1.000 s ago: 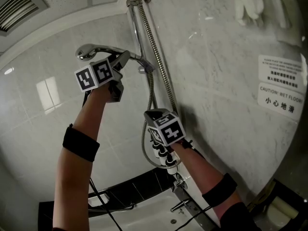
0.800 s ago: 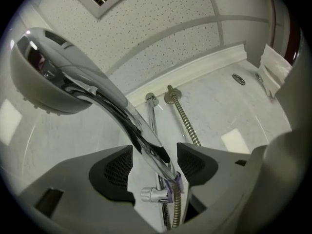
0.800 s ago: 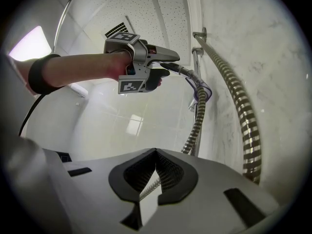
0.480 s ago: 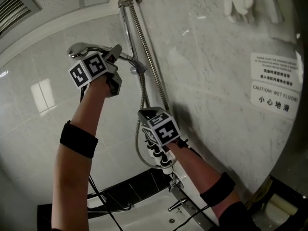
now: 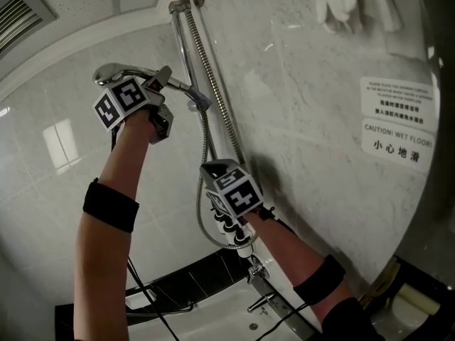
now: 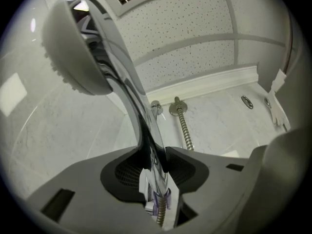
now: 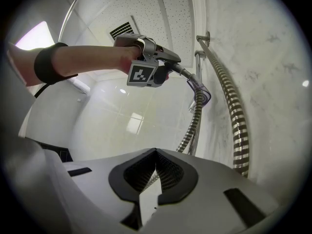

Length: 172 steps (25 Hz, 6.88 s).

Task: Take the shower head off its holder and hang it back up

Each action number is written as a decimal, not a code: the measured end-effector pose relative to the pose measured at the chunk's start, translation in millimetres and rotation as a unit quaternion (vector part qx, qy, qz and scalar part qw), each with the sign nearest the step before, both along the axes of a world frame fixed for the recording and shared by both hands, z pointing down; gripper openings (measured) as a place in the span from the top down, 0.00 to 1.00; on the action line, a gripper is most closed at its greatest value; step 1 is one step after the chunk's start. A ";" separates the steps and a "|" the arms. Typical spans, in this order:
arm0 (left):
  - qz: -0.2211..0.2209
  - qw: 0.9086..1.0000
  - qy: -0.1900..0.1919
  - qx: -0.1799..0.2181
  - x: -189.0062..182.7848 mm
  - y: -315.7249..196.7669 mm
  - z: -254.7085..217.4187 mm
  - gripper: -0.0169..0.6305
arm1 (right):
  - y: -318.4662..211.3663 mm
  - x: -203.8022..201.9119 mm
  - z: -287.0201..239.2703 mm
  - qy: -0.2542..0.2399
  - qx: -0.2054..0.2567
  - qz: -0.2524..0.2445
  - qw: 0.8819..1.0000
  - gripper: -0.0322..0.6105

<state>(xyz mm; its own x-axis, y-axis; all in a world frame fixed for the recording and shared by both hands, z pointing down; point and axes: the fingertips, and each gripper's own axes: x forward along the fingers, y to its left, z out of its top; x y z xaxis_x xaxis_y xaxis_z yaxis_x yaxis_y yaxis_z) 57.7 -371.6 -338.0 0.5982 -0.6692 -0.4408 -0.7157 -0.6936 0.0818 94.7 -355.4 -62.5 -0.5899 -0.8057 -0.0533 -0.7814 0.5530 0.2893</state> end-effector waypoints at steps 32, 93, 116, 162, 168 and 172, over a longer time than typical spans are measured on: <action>-0.129 0.980 -0.133 -0.072 -168.8 26.7 129.3 0.78 | 7.5 -73.2 75.8 -0.037 -0.062 -0.050 0.996 0.93; -0.151 0.867 -0.072 -0.469 -243.6 119.7 1018.9 0.76 | 110.4 -110.2 780.1 0.017 -0.452 -0.017 0.892 0.93; -0.041 0.860 0.187 -0.473 -170.2 112.1 1198.1 0.73 | 121.3 -39.9 947.4 0.025 -0.491 0.040 0.870 0.93; 0.016 0.734 0.334 -0.592 -132.2 116.0 1327.0 0.35 | 122.3 -16.3 1007.2 0.015 -0.524 0.074 0.848 0.93; 0.013 0.729 0.309 -0.611 -127.6 119.9 1331.4 0.24 | 121.8 -15.1 1003.3 0.013 -0.521 0.073 0.850 0.93; 0.010 0.723 0.299 -0.623 -122.9 122.6 1334.0 0.21 | 122.4 -13.3 1002.4 0.011 -0.521 0.074 0.850 0.93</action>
